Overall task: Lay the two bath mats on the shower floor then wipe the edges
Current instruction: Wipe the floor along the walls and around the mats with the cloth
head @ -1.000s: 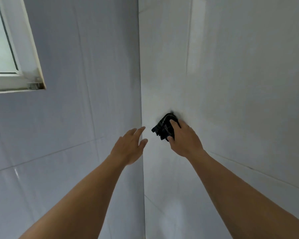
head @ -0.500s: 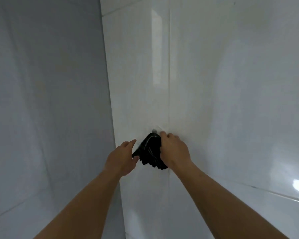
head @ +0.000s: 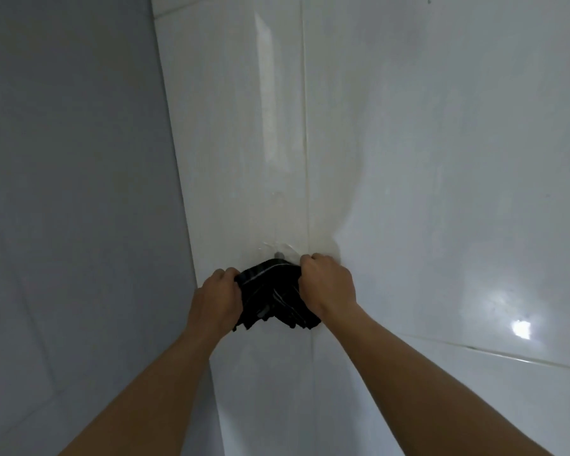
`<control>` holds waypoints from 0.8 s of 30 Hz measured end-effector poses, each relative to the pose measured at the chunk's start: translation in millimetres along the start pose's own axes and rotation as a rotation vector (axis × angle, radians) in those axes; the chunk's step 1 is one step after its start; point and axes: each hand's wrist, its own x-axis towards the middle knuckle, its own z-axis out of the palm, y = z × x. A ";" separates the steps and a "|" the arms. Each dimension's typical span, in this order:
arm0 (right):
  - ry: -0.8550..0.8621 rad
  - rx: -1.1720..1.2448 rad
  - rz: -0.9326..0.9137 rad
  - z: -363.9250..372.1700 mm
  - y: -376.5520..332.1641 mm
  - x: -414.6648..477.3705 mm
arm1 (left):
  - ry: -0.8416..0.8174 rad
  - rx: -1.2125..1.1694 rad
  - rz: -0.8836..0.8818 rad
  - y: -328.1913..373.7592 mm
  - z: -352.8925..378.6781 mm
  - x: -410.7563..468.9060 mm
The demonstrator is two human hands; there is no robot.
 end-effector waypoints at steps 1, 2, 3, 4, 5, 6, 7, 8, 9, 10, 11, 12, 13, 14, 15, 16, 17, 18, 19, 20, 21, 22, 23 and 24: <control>0.016 0.009 -0.003 -0.9 0.4 0.7 | 0.032 -0.002 0.015 -1.2 -4.3 1.1; 0.026 0.015 -0.004 -2.3 0.8 0.9 | 0.064 0.005 0.031 -2.3 -8.8 2.8; 0.032 0.019 -0.009 -3.1 2.1 0.9 | 0.093 0.020 0.051 -3.5 -12.4 4.7; 0.039 0.020 -0.014 -4.3 2.7 0.5 | 0.113 0.042 0.067 -4.4 -16.2 5.8; 0.045 0.023 -0.024 -5.1 3.4 0.2 | 0.127 0.067 0.080 -5.0 -20.3 6.5; 0.044 0.031 -0.032 -6.9 3.8 -0.5 | 0.139 0.092 0.085 -4.2 -25.4 6.0; 0.047 0.041 -0.040 -8.9 4.1 -0.9 | 0.142 0.112 0.082 -3.0 -30.5 4.5; 0.047 0.048 -0.050 -9.9 4.2 -1.8 | 0.139 0.126 0.076 -1.1 -36.3 1.3; 0.048 0.059 -0.065 -10.4 4.6 -2.6 | 0.131 0.144 0.071 0.2 -41.2 -3.5; 0.048 0.069 -0.081 -10.8 5.0 -4.2 | 0.121 0.174 0.068 1.3 -46.0 -10.0; 0.045 0.071 -0.104 -8.9 5.1 -6.0 | 0.121 0.210 0.069 0.9 -50.0 -18.4; 0.043 0.071 -0.121 -5.9 4.3 -7.8 | 0.128 0.243 0.070 -0.7 -53.9 -27.8; 0.021 0.061 -0.138 -3.7 1.5 -10.3 | 0.133 0.266 0.062 -2.3 -58.4 -38.4; -0.009 0.056 -0.156 -3.1 -2.7 -14.2 | 0.133 0.280 0.038 -3.4 -63.6 -49.6; -0.028 0.058 -0.179 -1.6 -7.5 -18.6 | 0.131 0.290 0.004 -3.9 -69.0 -61.1; -0.049 0.071 -0.204 -1.3 -13.0 -24.2 | 0.128 0.294 -0.038 -4.5 -74.0 -73.6; -0.063 0.096 -0.229 -1.2 -18.3 -29.8 | 0.127 0.294 -0.084 -4.2 -79.0 -87.1; -0.072 0.119 -0.255 -1.2 -23.4 -35.9 | 0.129 0.295 -0.129 -1.9 -84.5 -101.9; -0.086 0.142 -0.277 -1.4 -28.9 -42.0 | 0.126 0.298 -0.173 1.0 -91.1 -117.8; -0.112 0.169 -0.294 -1.8 -35.2 -48.6 | 0.116 0.305 -0.220 4.2 -98.8 -133.8; -0.137 0.197 -0.317 -0.3 -42.3 -55.5 | 0.096 0.320 -0.270 6.7 -107.1 -150.1; -0.165 0.220 -0.345 0.5 -50.0 -63.3 | 0.074 0.340 -0.320 8.8 -115.8 -166.4; -0.193 0.243 -0.375 1.7 -58.2 -71.3 | 0.057 0.360 -0.364 10.6 -124.4 -182.8; -0.214 0.269 -0.404 1.8 -66.7 -79.2 | 0.048 0.375 -0.405 12.0 -132.5 -198.9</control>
